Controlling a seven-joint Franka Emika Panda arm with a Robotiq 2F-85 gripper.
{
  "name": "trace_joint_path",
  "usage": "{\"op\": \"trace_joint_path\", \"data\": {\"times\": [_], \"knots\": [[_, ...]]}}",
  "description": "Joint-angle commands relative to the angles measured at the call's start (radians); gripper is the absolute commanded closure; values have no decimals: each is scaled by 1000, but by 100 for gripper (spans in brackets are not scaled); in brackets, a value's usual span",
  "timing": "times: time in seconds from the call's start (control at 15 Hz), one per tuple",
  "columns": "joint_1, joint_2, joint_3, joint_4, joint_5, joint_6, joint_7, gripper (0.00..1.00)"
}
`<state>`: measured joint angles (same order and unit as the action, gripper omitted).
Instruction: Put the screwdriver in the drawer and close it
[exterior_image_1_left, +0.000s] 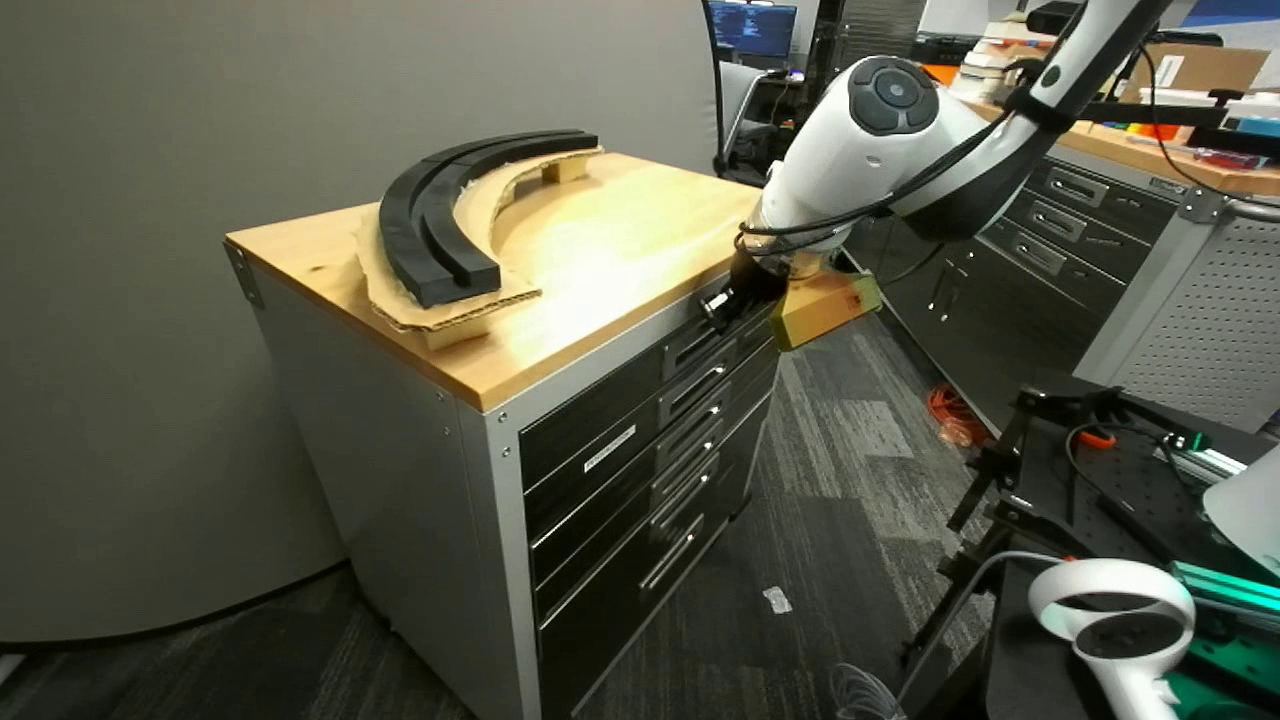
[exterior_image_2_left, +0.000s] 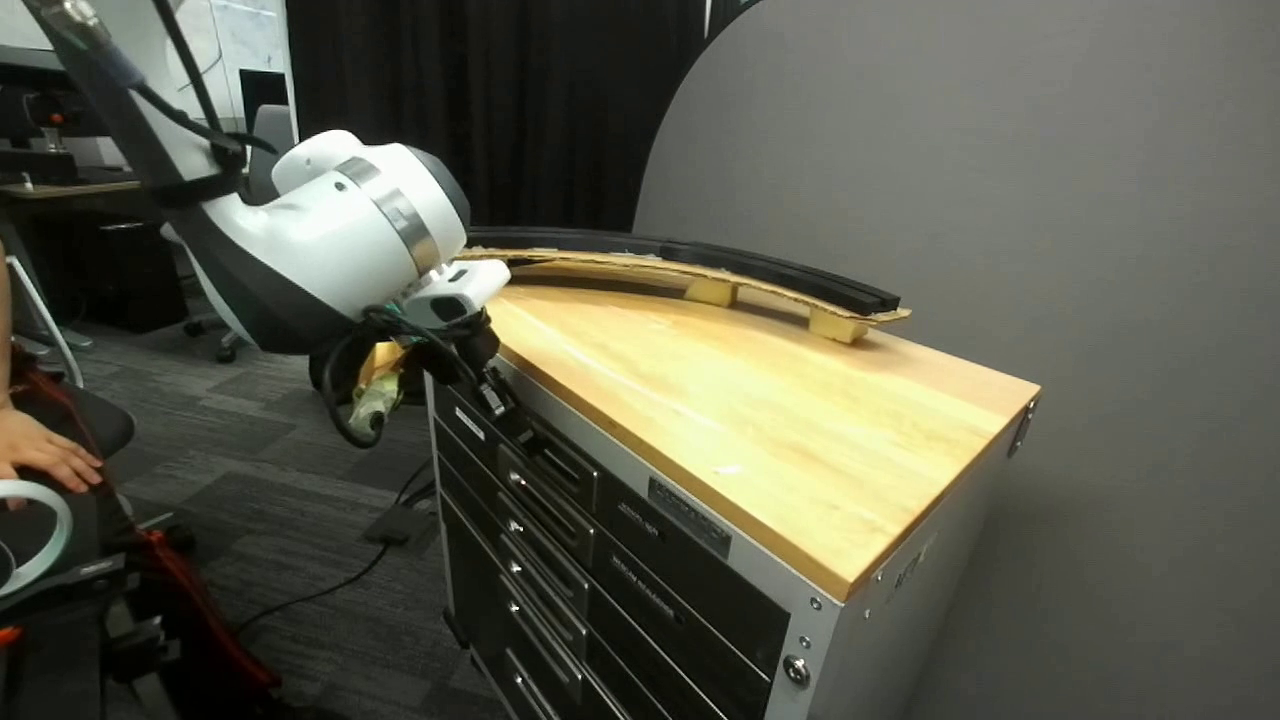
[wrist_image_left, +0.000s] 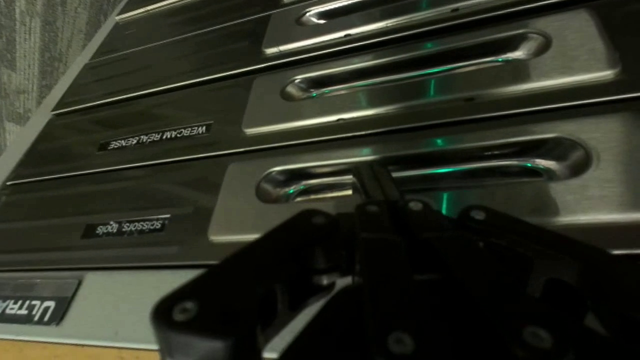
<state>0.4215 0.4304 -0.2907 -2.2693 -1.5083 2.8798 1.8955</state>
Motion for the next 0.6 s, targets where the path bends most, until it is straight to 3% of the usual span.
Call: {"op": "trace_joint_path", "data": {"times": [0.0, 0.07, 0.13, 0.33, 0.53], "knots": [[-12, -80, -9, -34, -32, 39, -31, 73], [-34, -122, -10, -81, 25, 57, -125, 67], [-196, -169, 128, -126, 26, 59, -217, 60], [-306, -210, 200, -236, 97, 141, -404, 35], [-380, -219, 260, -348, 252, 167, -628, 13]]}}
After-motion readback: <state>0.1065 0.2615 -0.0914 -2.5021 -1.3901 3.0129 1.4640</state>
